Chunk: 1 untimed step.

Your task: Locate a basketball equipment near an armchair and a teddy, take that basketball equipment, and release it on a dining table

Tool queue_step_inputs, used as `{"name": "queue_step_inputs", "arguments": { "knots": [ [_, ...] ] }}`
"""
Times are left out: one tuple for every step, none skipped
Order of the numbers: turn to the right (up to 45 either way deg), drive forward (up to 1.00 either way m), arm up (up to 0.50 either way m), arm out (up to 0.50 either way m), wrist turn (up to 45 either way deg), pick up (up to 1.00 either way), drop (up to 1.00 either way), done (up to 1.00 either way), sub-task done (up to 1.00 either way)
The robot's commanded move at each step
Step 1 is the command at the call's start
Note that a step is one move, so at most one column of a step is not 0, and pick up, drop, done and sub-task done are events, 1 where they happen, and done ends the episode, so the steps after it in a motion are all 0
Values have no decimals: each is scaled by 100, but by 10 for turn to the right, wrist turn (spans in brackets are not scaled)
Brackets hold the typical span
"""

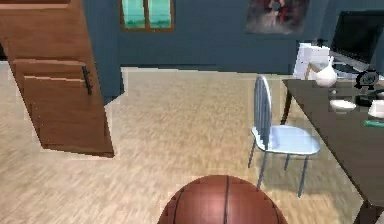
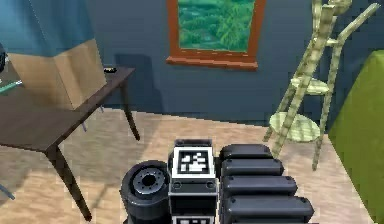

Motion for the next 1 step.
{"name": "queue_step_inputs", "arguments": {
  "knots": [
    [-30, 0, 0, 0, 0, 0, 0, 0, 0]
  ]
}}
